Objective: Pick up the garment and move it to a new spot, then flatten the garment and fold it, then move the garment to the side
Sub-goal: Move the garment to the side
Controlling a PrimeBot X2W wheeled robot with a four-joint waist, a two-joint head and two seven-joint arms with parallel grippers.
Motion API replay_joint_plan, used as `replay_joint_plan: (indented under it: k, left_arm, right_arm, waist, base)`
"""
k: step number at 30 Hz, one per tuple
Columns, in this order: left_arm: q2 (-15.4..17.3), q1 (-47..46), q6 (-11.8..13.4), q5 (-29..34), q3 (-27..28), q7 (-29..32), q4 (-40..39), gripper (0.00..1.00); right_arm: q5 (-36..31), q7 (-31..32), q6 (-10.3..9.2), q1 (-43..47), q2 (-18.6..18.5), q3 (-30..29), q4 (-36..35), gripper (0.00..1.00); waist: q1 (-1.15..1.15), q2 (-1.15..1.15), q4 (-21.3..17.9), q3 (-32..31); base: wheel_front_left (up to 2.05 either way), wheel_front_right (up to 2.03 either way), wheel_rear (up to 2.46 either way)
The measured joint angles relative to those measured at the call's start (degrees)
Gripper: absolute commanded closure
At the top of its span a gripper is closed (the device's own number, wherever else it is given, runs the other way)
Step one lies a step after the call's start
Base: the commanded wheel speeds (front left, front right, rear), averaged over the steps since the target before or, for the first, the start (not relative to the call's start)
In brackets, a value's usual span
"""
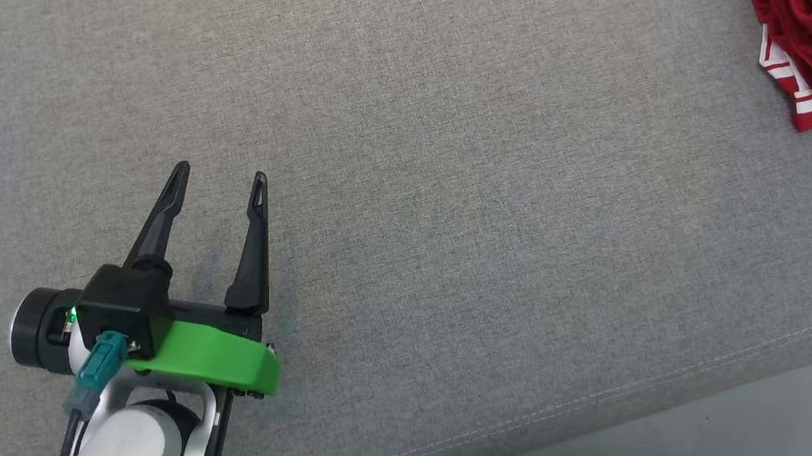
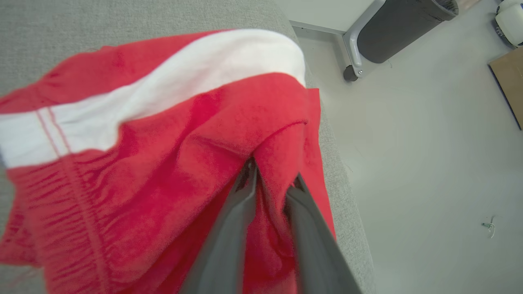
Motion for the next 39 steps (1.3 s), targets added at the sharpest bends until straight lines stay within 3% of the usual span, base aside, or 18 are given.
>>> replay_joint_plan:
  k: [1,2,10,21,29,39]
  left_arm:
    - [0.0,-0.01,0.0,0.0,-0.07,0.01,0.0,0.0]
    - [0.0,-0.02,0.0,0.0,-0.1,0.02,-0.01,0.0]
    - [0.22,-0.02,0.21,-0.01,-0.37,0.32,0.03,0.0]
    - [-0.9,0.18,-0.21,-1.49,-0.78,-0.63,2.69,0.0]
    - [-4.13,2.66,-1.13,-6.37,0.53,-3.78,9.34,0.0]
    - [-4.57,8.33,-1.29,-10.73,3.35,-7.15,16.58,0.0]
  right_arm:
    - [-0.49,-0.52,0.0,-0.21,0.18,-0.22,0.71,0.54]
    - [-1.11,-1.09,0.0,-0.41,0.31,-0.45,1.31,0.0]
    - [-5.67,-5.01,-0.01,-1.7,0.14,-1.57,5.24,0.0]
    - [-5.63,-10.04,0.0,-1.83,2.45,-1.52,7.0,0.0]
    - [0.97,-16.07,-0.01,0.6,5.35,2.22,2.53,0.0]
    - [11.44,-22.64,-0.01,10.46,8.38,4.47,-4.9,0.0]
  waist:
    - [0.0,0.0,0.01,-0.01]
    - [0.0,0.0,0.02,-0.02]
    - [0.0,0.0,-0.18,-0.52]
    - [0.0,0.0,-1.07,-4.17]
    - [-0.01,0.0,-0.95,-11.39]
    - [-0.01,0.0,0.93,-20.94]
  base:
    - [0.0,0.0,0.0]
    - [0.0,0.0,0.0]
    - [0.0,0.0,0.0]
    - [0.0,0.0,0.0]
    - [0.0,0.0,0.0]
    - [0.0,0.0,0.0]
